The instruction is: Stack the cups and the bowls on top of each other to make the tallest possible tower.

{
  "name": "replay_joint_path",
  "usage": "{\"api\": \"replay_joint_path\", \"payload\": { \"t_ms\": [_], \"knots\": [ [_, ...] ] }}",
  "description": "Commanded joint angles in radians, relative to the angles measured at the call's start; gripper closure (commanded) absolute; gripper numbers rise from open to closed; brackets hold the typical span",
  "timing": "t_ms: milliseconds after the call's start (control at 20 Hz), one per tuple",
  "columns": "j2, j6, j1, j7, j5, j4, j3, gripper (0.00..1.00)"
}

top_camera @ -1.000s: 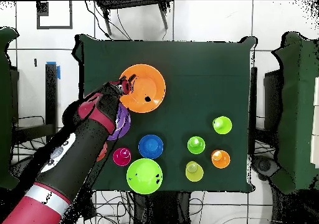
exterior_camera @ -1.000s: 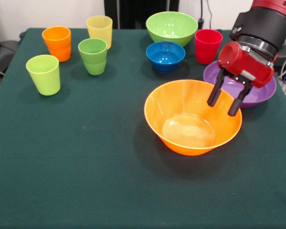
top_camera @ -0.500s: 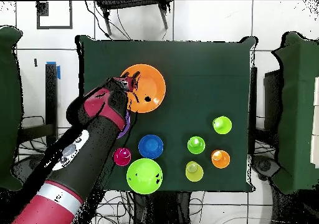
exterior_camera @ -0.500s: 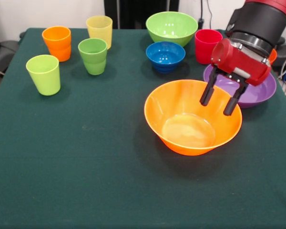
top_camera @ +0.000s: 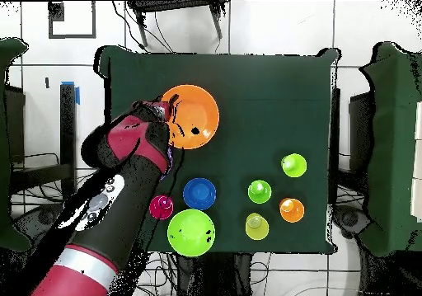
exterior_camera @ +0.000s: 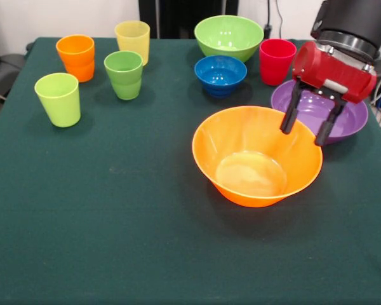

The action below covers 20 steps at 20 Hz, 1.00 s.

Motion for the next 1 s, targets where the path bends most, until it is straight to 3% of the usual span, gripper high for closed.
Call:
{"api": "replay_joint_path", "payload": {
  "t_ms": [50, 300, 500, 650, 1000],
  "knots": [
    [-0.069, 0.091, -0.101, 0.058, -0.004, 0.142, 0.349, 0.00],
    [-0.060, 0.062, -0.083, 0.122, 0.008, 0.161, 0.341, 0.00],
    [-0.019, 0.063, -0.027, 0.148, 0.014, 0.132, 0.259, 0.00],
    [-0.004, 0.070, -0.018, 0.152, 0.018, 0.132, 0.239, 0.00],
    [-0.049, 0.115, -0.077, 0.180, 0.076, 0.210, 0.354, 0.00]
  ]
}}
